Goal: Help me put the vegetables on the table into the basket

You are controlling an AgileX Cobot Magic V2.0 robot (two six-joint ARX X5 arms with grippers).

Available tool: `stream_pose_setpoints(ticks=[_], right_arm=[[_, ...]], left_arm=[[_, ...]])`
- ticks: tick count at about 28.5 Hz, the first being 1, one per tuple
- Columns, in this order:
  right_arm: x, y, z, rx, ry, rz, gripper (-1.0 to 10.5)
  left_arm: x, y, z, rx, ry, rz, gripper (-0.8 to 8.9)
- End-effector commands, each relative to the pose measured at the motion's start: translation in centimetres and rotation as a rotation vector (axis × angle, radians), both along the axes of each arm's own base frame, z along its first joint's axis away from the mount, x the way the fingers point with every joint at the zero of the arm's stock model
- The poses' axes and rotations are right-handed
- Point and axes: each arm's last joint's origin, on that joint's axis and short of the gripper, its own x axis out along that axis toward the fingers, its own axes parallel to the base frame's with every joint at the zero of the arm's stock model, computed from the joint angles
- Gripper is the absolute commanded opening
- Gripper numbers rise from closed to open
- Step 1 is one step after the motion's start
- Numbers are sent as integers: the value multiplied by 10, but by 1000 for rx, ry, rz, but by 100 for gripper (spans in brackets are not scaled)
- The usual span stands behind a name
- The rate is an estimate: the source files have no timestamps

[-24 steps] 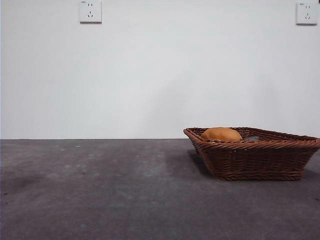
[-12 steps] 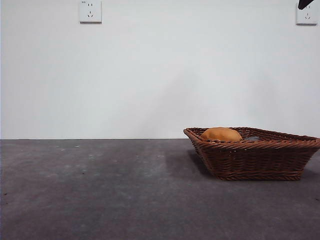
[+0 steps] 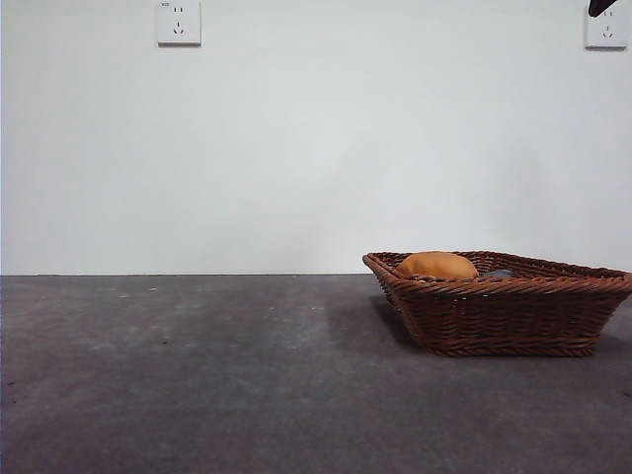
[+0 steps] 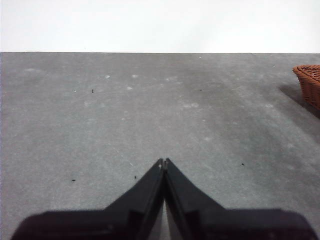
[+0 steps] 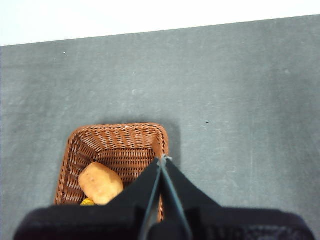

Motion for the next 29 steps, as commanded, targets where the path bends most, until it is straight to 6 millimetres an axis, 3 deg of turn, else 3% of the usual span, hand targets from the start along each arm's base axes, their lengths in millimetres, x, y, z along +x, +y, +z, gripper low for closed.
stream_pose_setpoints(ticks=[1,11,14,17,21,24,29], right_arm=[[4,0,-4,3,8,-6,1],[4,-1,-4,-10,7,-24,1],[-12,0,8,-23,-33,-34,1],[-53,2,31,-22,-126,-31,1],[-128,3,45,-22,-286,-34,1],[-186,4,29,-21,-443,-34,1],[-244,4,-14,-22,-596,-37,1]], left_arm=[[1,0,-3,-12,3,3,-3],[1,0,-3,-12,9,3,-4],[1,0,-4,-11,17,2,-3],[1,0,-4,-10,19,2,-3],[1,0,-4,-10,19,2,-3],[1,0,-4,-11,19,2,-3],[1,0,-4,-10,19,2,-3]])
